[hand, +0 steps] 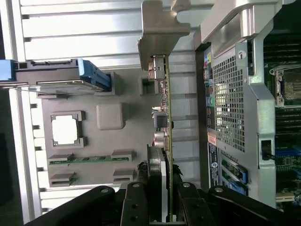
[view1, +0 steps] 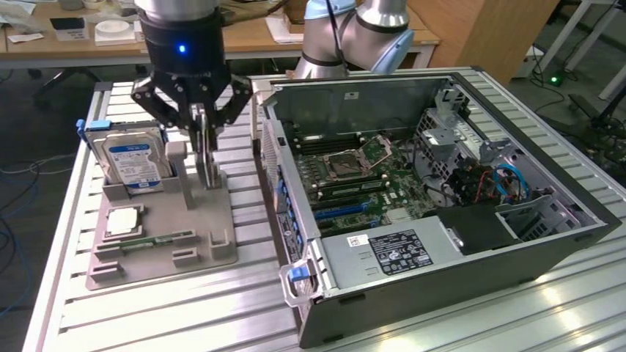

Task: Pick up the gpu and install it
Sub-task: 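Pick up the gpu and move the gpu toward the slot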

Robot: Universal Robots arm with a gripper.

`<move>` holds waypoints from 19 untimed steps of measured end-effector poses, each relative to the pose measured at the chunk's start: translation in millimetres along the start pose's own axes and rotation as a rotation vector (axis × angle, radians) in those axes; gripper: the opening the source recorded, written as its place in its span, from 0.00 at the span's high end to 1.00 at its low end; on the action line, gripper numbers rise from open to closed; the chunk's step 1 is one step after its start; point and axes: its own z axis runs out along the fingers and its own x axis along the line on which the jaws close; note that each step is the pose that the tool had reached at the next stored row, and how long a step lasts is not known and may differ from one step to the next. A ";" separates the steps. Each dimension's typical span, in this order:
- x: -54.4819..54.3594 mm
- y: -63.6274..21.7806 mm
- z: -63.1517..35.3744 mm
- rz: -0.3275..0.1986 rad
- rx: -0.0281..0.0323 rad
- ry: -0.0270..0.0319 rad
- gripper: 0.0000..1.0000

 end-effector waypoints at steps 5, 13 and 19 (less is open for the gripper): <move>-0.2 0.4 -22.3 0.000 -0.0001 0.0001 0.72; -0.3 0.8 -48.3 0.000 -0.0002 0.0001 0.72; -0.3 0.9 -48.4 0.000 0.0000 0.0003 0.72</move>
